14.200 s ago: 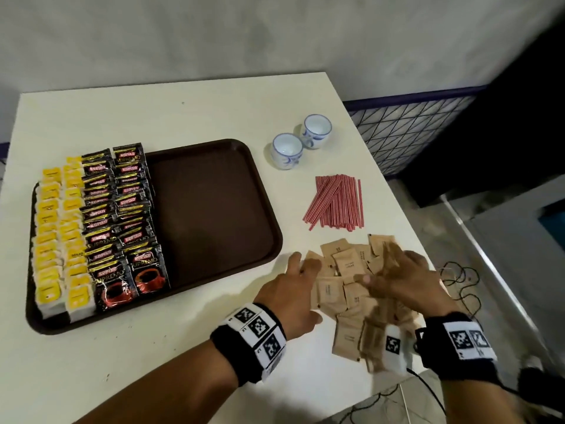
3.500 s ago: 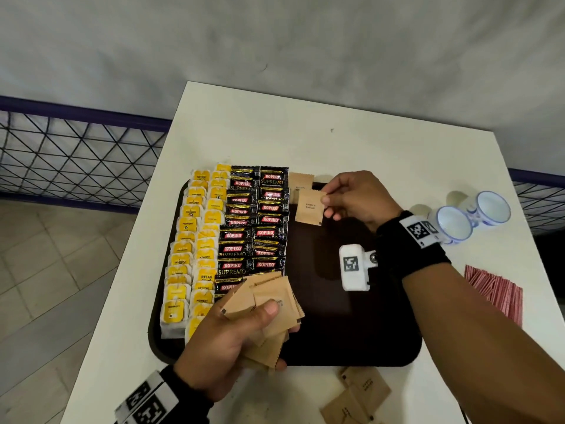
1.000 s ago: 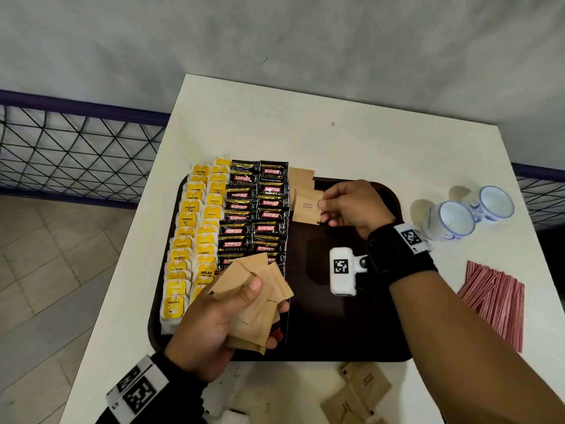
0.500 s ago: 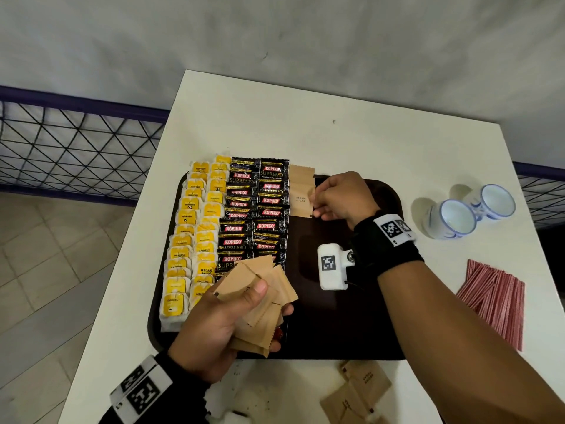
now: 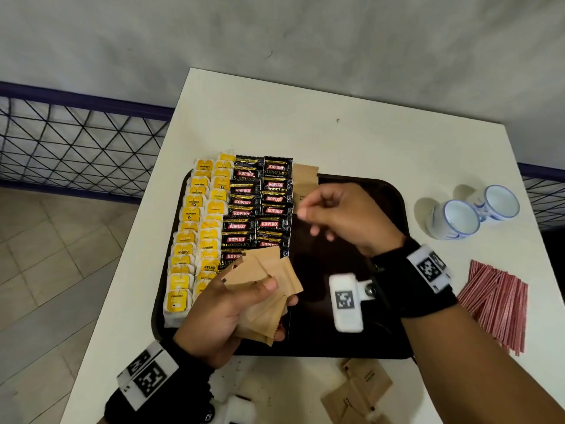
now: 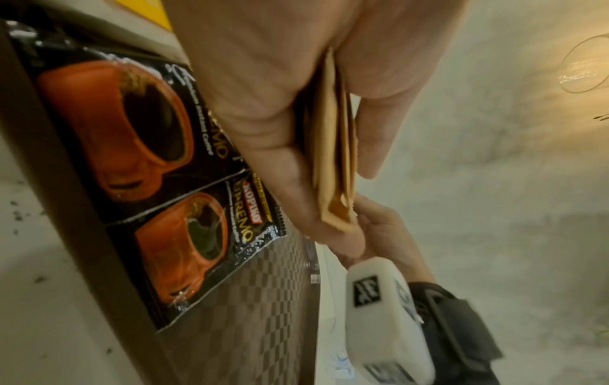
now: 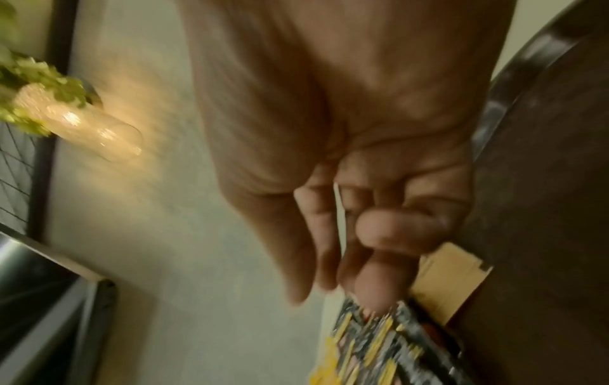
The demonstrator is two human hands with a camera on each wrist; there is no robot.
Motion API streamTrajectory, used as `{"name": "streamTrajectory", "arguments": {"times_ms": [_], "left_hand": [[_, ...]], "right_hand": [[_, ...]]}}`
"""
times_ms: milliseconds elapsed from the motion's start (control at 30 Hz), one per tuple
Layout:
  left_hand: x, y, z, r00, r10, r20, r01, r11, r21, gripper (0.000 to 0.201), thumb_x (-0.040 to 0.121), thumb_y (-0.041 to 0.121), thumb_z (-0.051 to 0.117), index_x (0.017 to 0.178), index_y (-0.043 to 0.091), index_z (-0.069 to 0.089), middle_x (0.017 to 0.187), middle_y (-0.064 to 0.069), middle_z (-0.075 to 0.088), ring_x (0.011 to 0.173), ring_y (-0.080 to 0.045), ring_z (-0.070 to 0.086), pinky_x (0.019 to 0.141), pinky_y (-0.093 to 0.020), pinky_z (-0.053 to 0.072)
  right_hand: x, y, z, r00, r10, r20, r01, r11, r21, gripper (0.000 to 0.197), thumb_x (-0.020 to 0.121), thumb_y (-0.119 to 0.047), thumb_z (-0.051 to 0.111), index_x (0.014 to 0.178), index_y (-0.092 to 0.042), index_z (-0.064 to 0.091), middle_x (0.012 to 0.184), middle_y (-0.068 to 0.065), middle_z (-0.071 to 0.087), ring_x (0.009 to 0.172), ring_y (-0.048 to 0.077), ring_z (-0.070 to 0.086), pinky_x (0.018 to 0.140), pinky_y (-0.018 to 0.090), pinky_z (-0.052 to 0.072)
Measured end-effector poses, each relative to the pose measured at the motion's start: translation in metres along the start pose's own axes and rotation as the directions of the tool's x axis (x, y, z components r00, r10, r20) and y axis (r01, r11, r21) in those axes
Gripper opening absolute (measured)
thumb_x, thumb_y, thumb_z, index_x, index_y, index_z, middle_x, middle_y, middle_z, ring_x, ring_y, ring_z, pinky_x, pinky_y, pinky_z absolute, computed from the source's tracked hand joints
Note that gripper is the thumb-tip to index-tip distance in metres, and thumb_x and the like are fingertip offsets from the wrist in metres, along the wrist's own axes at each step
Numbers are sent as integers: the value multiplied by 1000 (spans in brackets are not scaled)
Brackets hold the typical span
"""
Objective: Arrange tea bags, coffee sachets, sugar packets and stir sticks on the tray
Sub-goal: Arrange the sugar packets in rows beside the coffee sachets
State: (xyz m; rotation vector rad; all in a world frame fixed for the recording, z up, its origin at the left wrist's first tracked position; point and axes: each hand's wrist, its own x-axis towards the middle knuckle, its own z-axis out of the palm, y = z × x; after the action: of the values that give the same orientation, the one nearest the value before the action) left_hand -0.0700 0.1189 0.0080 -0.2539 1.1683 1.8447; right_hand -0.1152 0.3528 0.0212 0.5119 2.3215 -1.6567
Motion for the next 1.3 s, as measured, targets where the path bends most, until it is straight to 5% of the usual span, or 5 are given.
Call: {"name": "streamTrajectory", "arguments": {"times_ms": [167, 433, 1033, 1200, 1300], "left_hand": [[5, 2, 3, 999, 11, 46, -13, 999, 50, 47, 79, 10, 70, 125, 8, 63, 109, -35, 68, 89, -38, 71, 63, -48, 60], [9, -1, 4, 996, -7, 86, 7, 1000, 4, 54, 77, 3, 69, 128, 14, 58, 117, -33, 66, 101, -48, 70, 64, -53, 58], [9, 0, -1, 998, 34, 56, -29, 995, -91, 53, 76, 0, 68, 127, 16, 62, 116, -37, 64, 90, -46, 69, 59, -48, 58], [8, 1, -1, 999, 35, 27, -36, 999, 40, 45, 79, -3, 75, 119, 17, 67, 110, -30, 70, 94, -50, 71, 61, -51, 59], [7, 3, 0, 999, 48, -1, -48, 997, 65, 40, 81, -4, 68, 114, 18, 70, 105, -28, 71, 87, -46, 72, 58, -50, 59]], "right_hand": [[-33, -9, 11, 949, -46, 312, 56, 998, -25, 18, 81, -15, 81, 95, -9, 72, 72, -2, 67, 61, 11, 59, 46, 19, 41], [-33, -7, 11, 975, 42, 217, -38, 999, -21, 8, 83, -3, 76, 85, -5, 69, 58, -1, 64, 49, 9, 55, 41, 16, 36], [-26, 6, 8, 965, 31, 262, -101, 961, 259, 34, 86, 9, 67, 116, -5, 63, 93, 19, 69, 65, 20, 66, 50, 24, 53], [-28, 4, 7, 907, -211, 365, 248, 967, -59, 60, 85, 3, 71, 133, -30, 62, 121, -11, 66, 100, 0, 63, 85, 17, 50], [-26, 3, 11, 908, -174, 382, 246, 958, -149, 34, 85, 4, 71, 110, -19, 72, 95, -23, 68, 87, -5, 63, 79, 14, 47]]}}
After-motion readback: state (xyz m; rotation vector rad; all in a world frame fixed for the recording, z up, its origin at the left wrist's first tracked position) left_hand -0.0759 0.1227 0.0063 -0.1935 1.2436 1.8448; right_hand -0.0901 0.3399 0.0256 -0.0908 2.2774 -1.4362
